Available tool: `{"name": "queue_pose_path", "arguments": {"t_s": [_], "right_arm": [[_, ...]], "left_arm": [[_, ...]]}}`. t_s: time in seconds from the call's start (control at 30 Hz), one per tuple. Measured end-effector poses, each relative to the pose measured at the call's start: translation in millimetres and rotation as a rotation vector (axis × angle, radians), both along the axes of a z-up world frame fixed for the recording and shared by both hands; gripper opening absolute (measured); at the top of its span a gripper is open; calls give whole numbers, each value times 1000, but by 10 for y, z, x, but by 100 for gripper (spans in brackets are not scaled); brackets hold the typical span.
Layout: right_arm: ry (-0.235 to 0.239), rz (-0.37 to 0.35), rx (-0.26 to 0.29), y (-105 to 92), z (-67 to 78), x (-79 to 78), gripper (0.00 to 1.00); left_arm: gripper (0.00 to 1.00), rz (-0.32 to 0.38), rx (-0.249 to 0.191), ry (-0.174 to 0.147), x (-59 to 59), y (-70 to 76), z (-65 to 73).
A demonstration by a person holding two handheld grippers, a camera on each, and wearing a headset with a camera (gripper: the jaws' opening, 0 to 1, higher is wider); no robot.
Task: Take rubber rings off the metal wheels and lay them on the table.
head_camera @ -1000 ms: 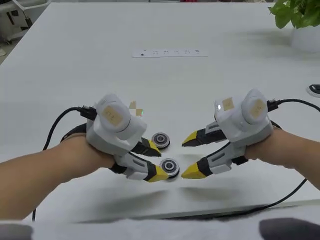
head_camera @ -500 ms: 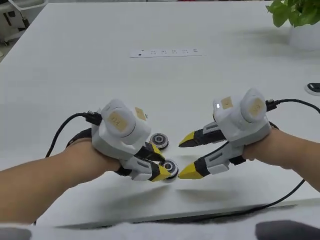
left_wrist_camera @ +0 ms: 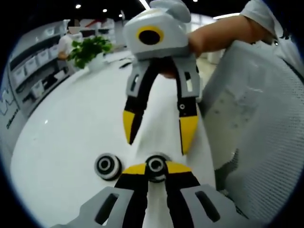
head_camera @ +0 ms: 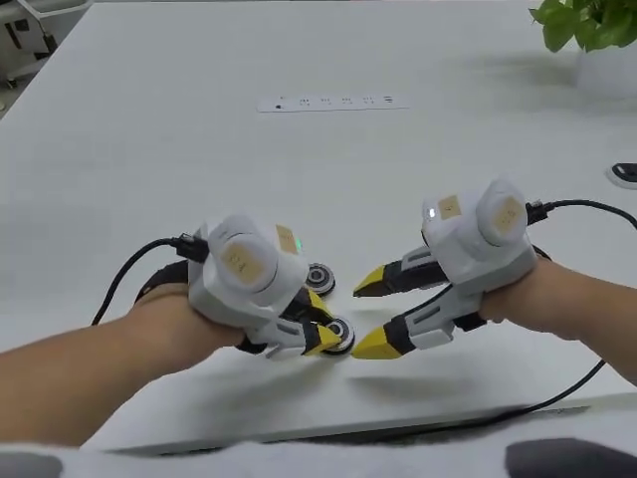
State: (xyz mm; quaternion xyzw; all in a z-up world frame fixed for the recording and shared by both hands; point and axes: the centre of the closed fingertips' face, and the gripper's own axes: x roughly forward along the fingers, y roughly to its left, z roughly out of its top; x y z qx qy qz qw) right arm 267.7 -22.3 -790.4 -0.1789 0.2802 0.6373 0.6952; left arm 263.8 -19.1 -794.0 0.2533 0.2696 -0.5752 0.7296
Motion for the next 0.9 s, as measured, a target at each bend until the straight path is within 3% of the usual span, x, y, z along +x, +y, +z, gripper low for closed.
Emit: {"name": "queue_pose_path", "arguments": {"t_s": [0.33, 0.6, 0.9], "right_arm": [[51, -57, 63, 55, -3, 11, 39], [72, -50, 47, 86, -109, -53, 37], [65, -65, 51, 134, -124, -49, 31]], "left_arm": [[14, 3, -14, -7, -19, 30, 8], [14, 13, -24, -10, -31, 50, 12], [14, 23, -34, -6, 52, 53, -49]]}}
